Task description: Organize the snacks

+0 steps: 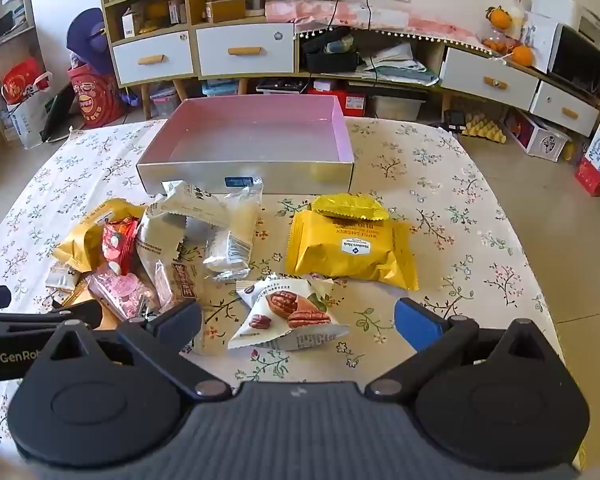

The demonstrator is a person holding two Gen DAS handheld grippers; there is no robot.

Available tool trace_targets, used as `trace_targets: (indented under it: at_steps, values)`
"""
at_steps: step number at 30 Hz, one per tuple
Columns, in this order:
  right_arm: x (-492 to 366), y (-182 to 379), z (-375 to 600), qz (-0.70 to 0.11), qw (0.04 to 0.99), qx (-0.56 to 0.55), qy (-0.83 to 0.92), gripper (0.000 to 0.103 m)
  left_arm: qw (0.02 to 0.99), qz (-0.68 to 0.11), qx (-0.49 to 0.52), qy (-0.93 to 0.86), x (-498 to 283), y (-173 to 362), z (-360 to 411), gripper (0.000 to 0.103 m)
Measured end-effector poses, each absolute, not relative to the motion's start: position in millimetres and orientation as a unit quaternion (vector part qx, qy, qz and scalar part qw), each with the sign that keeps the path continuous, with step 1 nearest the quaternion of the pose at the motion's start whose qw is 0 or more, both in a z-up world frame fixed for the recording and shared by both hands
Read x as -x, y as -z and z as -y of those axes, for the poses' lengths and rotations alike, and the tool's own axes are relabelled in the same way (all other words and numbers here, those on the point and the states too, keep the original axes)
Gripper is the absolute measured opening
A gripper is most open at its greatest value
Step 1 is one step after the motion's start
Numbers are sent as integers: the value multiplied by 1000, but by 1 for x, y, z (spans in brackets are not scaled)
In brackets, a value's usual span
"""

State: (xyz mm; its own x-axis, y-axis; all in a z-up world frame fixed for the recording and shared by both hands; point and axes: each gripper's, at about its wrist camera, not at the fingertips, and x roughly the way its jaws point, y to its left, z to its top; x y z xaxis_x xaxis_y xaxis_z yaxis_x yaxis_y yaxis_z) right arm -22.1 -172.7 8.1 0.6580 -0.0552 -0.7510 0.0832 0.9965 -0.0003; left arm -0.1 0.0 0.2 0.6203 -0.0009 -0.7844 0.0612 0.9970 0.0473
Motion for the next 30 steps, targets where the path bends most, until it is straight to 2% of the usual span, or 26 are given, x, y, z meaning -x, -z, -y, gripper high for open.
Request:
trace_targets:
  at_steps: [30]
  values:
    - [21,-4,169,-422,906,-11,34,103,901,-431,-34,18,2,2,0,103]
